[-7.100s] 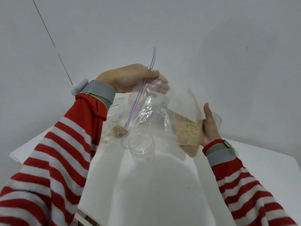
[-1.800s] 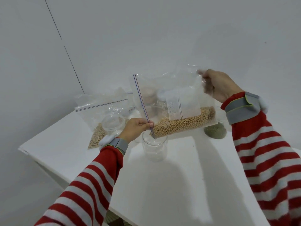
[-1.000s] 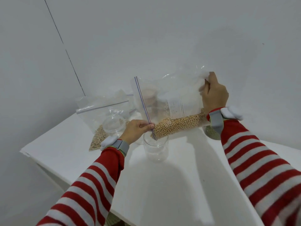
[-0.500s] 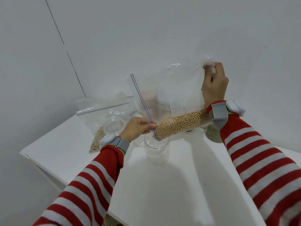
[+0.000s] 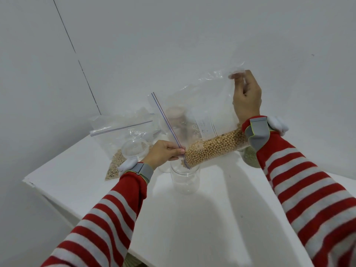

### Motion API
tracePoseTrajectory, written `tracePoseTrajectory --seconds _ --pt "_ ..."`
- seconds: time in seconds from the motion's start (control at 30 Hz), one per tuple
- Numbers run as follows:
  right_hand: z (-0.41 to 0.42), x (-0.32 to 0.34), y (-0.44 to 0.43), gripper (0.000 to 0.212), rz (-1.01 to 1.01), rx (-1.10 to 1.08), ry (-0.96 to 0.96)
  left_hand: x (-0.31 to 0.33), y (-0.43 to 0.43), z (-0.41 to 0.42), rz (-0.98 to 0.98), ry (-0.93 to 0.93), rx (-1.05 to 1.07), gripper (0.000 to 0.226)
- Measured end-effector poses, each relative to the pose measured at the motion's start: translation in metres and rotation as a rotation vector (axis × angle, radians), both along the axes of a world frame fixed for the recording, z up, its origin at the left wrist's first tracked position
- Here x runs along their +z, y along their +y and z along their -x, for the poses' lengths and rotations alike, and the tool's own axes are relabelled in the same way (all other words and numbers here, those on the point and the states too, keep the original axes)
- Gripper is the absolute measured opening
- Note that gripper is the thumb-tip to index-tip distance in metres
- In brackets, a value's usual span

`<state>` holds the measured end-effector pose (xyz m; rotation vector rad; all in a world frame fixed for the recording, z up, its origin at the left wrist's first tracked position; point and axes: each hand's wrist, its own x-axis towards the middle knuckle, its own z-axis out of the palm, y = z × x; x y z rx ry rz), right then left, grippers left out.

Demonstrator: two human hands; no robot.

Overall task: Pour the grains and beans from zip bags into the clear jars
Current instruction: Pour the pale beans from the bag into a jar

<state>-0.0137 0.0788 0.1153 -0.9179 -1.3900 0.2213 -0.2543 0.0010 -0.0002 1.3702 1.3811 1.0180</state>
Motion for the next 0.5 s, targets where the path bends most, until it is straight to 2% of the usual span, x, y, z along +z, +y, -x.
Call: tracePoseTrajectory --seconds 0.3,0.5 --pt "0.0059 0.0087 -0.0055 0.022 0.028 0.247 0.013 -0.0035 -0.0013 0.0007 0.007 0.008 -0.004 0.021" --pt "0.0041 0.0027 -0.0025 0.024 0.058 0.199 0.078 -0.0015 -0.0009 0.0019 -0.004 0.031 0.003 0.02"
